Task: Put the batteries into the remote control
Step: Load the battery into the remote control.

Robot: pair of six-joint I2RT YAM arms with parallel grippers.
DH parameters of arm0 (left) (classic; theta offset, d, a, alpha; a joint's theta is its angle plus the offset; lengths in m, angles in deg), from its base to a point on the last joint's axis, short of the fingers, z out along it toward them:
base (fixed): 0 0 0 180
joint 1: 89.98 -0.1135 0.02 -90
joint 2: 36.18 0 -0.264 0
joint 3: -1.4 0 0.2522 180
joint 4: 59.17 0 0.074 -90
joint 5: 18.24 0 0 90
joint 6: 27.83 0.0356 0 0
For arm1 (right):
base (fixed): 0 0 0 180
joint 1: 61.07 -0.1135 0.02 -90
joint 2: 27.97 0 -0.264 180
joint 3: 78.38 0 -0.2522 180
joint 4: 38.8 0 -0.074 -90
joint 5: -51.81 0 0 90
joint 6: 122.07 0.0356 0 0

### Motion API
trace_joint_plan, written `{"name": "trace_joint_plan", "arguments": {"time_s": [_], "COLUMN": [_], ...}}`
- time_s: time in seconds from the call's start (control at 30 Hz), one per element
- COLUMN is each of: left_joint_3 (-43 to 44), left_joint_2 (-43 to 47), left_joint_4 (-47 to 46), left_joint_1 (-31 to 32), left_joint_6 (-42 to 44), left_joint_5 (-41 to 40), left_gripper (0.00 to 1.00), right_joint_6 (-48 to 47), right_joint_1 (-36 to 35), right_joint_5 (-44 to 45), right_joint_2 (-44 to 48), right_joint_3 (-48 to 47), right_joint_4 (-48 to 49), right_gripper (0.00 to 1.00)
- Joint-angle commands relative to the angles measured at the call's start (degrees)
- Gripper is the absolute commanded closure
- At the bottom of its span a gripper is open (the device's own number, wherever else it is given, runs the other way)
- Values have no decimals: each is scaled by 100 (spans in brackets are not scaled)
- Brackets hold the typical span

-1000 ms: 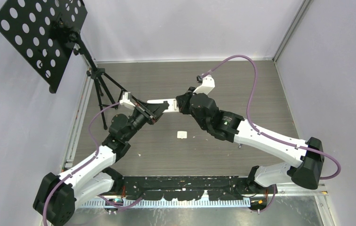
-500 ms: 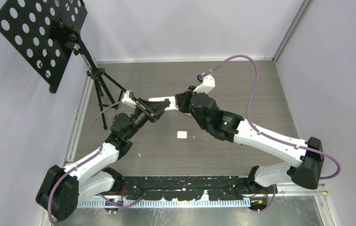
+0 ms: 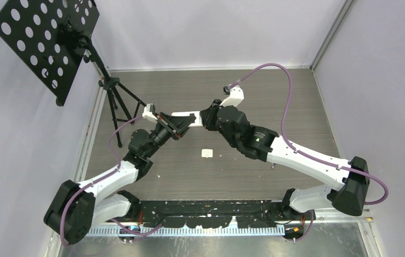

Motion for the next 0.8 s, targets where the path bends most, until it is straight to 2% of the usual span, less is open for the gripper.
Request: {"name": "trace_joint_plan", "arguments": {"time_s": [0.0,0.2,0.5,0.77], "left_joint_3": [77,55,54,64], "left_joint_2": [-13,4,13,-5], "left_joint_4": [-941,-943,-897,-956], "left_joint_1": [4,4,4,4], "left_joint_6": [-155,-121,-92,-79], "left_joint_5": [-29,-52,-73,-69], "left_gripper": [100,100,100,100], "right_joint_6": [165,206,386,540], "right_joint_1": [-91,-91,-91,-91], "right_joint_5": [-219,-14,-222,-164], "right_joint_2": [122,121,419,645], "right_joint_3": [16,-220,-464,-529], "right_joint_4": [-249,-578,-796,-927], "right_gripper": [80,69,49,46]}}
